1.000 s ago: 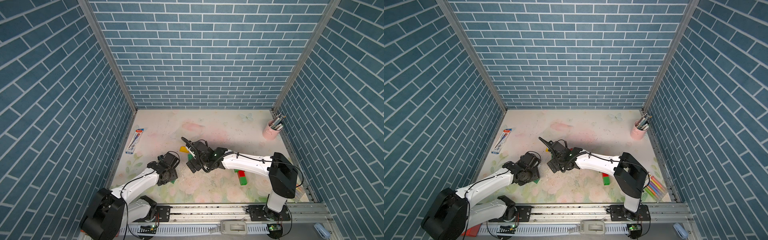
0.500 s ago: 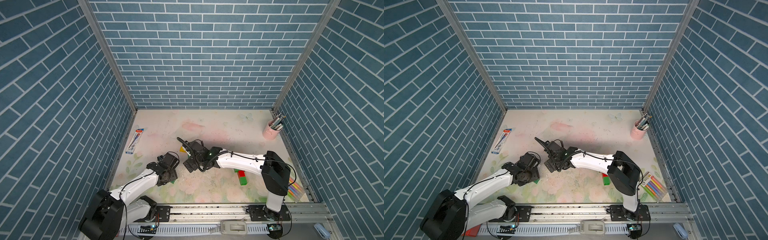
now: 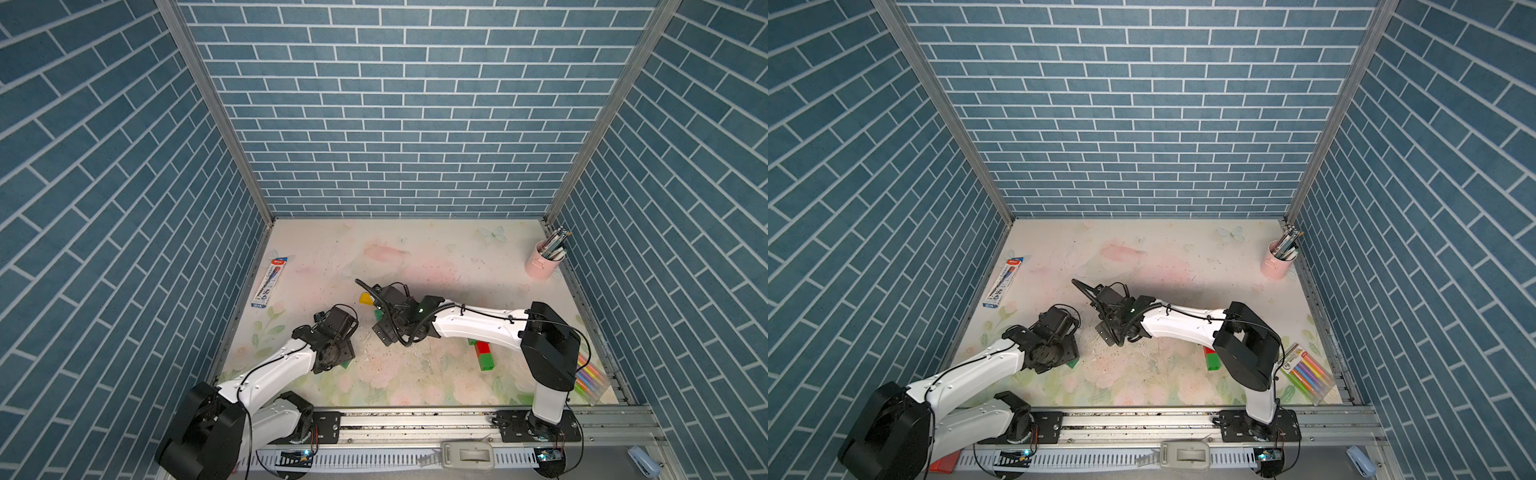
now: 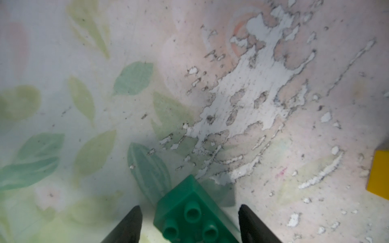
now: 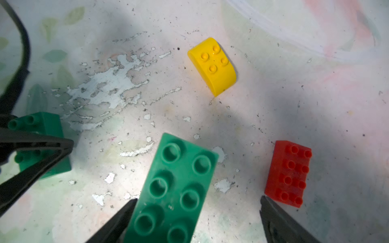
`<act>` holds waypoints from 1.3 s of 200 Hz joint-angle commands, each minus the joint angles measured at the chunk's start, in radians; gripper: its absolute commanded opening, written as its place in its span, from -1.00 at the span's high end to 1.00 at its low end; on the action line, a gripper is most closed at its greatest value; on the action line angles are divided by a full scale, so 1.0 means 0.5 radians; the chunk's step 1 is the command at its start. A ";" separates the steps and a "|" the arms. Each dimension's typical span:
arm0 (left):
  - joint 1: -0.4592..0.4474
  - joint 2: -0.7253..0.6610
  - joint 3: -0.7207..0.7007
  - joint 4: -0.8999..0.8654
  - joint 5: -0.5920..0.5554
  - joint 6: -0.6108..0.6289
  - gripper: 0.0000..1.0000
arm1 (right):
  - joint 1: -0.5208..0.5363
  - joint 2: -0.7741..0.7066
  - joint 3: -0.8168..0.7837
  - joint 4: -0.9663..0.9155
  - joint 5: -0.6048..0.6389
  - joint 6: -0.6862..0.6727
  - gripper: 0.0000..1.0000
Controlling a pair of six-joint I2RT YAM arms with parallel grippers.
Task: Assemble an ice cream with lego
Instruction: Adjust the lego brick at the center of the board.
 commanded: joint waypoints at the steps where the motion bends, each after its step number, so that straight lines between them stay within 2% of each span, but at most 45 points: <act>1: 0.009 -0.016 -0.007 -0.057 -0.014 -0.006 -0.52 | 0.001 -0.100 -0.041 -0.075 0.086 0.019 -0.82; 78: 0.006 -0.019 -0.003 -0.056 0.014 0.001 -0.64 | -0.030 -0.176 -0.119 -0.112 0.161 0.017 -0.82; 139: -0.034 -0.053 0.037 -0.153 -0.001 0.104 -0.66 | -0.036 -0.263 -0.176 -0.101 0.085 0.028 -0.82; 157: -0.053 -0.067 0.051 -0.143 0.007 0.154 -0.77 | -0.036 -0.294 -0.201 -0.113 0.064 0.047 -0.82; 183: -0.112 -0.104 0.026 -0.157 0.074 0.084 -0.89 | -0.033 -0.316 -0.211 -0.128 0.038 0.053 -0.82; 201: -0.203 -0.159 0.005 -0.198 0.062 -0.021 -0.90 | -0.034 -0.335 -0.219 -0.133 0.030 0.059 -0.82; 235: -0.368 -0.255 0.126 -0.508 -0.193 -0.243 -0.63 | -0.031 -0.367 -0.232 -0.122 0.014 0.076 -0.83; 260: -0.383 -0.263 0.141 -0.630 -0.164 -0.325 -0.26 | -0.030 -0.389 -0.240 -0.127 0.010 0.078 -0.82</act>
